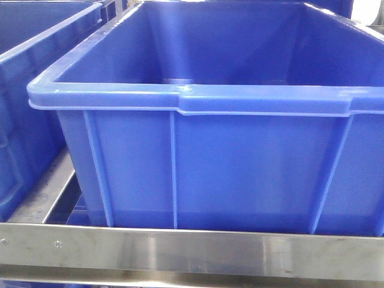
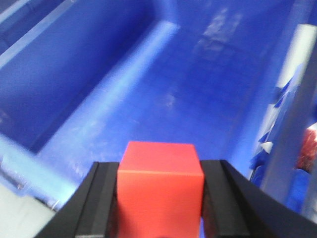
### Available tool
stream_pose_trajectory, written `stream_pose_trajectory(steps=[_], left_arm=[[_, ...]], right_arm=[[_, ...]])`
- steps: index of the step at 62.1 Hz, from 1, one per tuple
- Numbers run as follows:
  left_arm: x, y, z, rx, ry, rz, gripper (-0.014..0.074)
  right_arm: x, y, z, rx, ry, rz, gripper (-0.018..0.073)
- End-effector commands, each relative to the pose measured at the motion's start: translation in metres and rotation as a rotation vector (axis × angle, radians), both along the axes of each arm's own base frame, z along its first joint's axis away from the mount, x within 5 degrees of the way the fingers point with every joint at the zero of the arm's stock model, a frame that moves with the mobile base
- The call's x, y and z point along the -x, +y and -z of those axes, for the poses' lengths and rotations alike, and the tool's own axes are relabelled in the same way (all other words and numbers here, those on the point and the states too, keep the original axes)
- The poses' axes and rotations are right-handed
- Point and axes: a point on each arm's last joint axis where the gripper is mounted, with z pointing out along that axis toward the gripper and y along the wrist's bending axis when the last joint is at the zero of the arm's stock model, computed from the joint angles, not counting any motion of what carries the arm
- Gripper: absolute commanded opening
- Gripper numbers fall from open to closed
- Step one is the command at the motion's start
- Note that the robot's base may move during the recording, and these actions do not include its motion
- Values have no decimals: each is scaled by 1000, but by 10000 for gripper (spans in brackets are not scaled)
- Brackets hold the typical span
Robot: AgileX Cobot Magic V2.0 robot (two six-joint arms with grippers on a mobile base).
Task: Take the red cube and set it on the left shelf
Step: 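Lower the right gripper with the red cube into the blue crate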
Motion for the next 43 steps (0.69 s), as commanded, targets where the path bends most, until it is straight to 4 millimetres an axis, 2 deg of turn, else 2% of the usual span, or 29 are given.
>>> stream_pose_trajectory(steps=[1, 9, 18, 21, 28, 33, 43], left_arm=[[0, 0, -1, 10, -79, 1, 102], [0, 0, -1, 10, -79, 1, 102], [0, 0, -1, 10, -79, 1, 102], [0, 0, -1, 10, -79, 1, 102], [0, 0, -1, 10, -79, 1, 102], [0, 0, -1, 10, -79, 1, 102], [0, 0, -1, 10, -79, 1, 102]], right_arm=[[-35, 20, -21, 0, -30, -10, 195], [-85, 50, -18, 35, 93, -10, 195], [-139, 81, 0, 102, 257, -4, 192], [-159, 93, 13, 137, 321, 1, 192], [-193, 112, 35, 192, 423, 9, 192], [-220, 128, 64, 243, 524, 16, 192], [-252, 148, 105, 297, 660, 18, 192]])
